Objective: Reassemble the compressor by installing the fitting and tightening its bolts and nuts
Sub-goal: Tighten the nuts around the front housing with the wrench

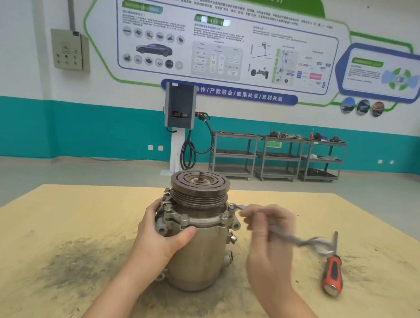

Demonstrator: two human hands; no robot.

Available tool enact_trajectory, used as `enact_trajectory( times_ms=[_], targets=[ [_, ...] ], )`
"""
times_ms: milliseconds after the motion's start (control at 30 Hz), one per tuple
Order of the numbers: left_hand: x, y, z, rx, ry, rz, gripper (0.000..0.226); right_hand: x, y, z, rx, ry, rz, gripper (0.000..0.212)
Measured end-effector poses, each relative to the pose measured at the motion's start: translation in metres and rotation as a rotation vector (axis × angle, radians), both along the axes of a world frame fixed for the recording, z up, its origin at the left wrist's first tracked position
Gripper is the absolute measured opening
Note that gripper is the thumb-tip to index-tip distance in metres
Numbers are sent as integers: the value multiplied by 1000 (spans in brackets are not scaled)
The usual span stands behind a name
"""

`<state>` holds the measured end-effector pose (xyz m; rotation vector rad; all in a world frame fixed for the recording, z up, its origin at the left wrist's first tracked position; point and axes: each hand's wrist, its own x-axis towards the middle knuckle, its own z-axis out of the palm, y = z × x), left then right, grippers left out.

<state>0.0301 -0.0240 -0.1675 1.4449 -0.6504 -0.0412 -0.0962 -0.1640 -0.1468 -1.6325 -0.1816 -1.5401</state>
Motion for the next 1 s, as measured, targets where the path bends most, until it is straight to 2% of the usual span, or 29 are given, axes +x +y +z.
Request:
enact_trajectory(
  times_ms=[33, 133, 167, 233, 433, 533, 633, 700, 767, 800, 900, 1000],
  targets=[
    [0, -1, -1, 2, -7, 7, 93, 1, 3, 1, -132, 57, -41, 5],
    [1, -2, -2, 11, -16, -3, 103, 12, 4, 10, -491, 136, -221, 14],
    [1, -3, -2, -9, -10, -14, 101, 17, 6, 14, -548, 143, -265, 11],
    [1, -5, 0, -54, 16, -22, 92, 23, 12, 18, -534, 131, -288, 13],
    [13, 5, -3, 7, -4, -13, 94, 11, 6, 24, -216, -83, -167, 6],
    [21, 17, -2, 56, -61, 79, 106, 4, 1, 32, 169, -122, 36, 10],
    [24, 25, 1, 56, -74, 182, 97, 4, -8, 35, 591, -61, 282, 15],
    [19, 28, 3, 37, -59, 196, 86, 5, -12, 38, 760, -40, 416, 16],
    [10, 27, 6, 27, -80, 171, 77, 6, -14, 39, 829, -20, 505, 17],
    [3, 25, 8, 26, -83, 133, 83, 7, -14, 40, 838, -2, 538, 16],
    [-16, 13, 12, 95, -95, 67, 125, 7, -15, 41, 855, 59, 629, 14],
    [-26, 0, 13, 156, -149, 144, 138, 9, -17, 44, 864, 143, 741, 13]
  ],
)
